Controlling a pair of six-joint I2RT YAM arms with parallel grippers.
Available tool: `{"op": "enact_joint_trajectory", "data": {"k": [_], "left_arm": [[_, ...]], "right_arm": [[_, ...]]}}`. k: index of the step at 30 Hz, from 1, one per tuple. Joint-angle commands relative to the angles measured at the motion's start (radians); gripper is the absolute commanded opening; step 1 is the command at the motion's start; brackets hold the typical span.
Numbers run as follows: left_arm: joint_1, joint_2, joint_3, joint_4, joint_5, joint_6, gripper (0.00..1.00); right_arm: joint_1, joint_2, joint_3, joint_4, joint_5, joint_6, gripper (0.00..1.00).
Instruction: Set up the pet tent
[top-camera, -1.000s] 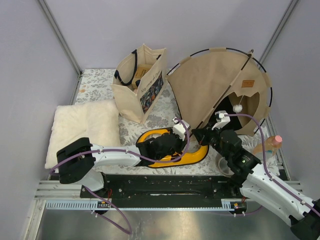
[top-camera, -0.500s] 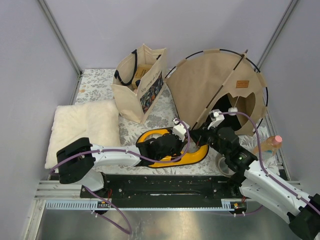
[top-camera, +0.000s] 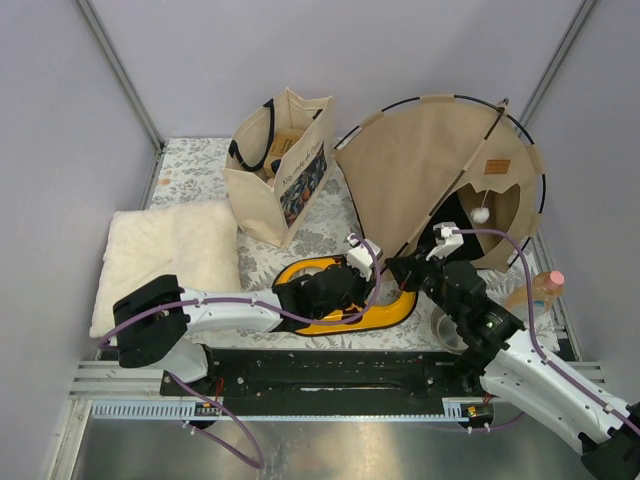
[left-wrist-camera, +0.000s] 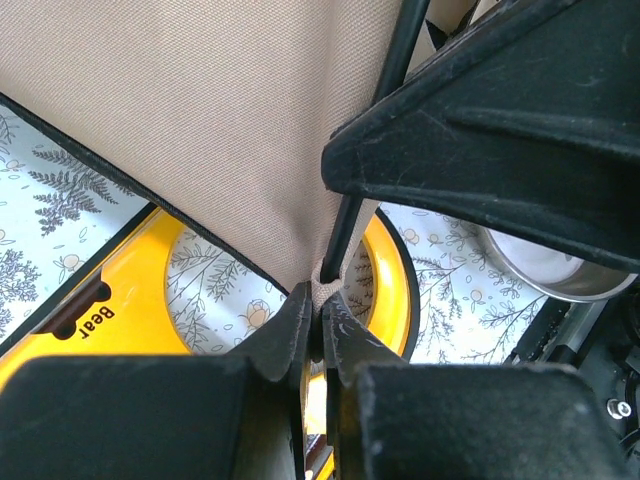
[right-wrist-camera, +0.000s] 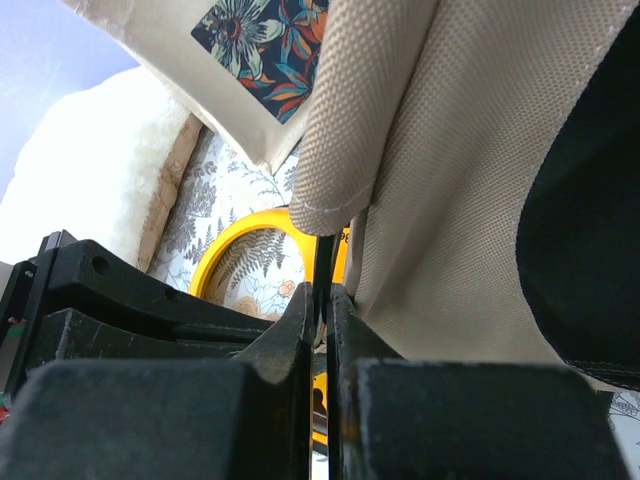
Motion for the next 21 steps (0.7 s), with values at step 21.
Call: {"op": "enact_joint_trajectory", "data": {"k": [21], "left_arm": [[-0.015, 0.015, 0.146, -0.11, 0.022, 0.015, 0.0]], "right_arm": [[-0.014, 0.078, -0.01, 0.029, -0.116, -0.064, 0.0]]}}
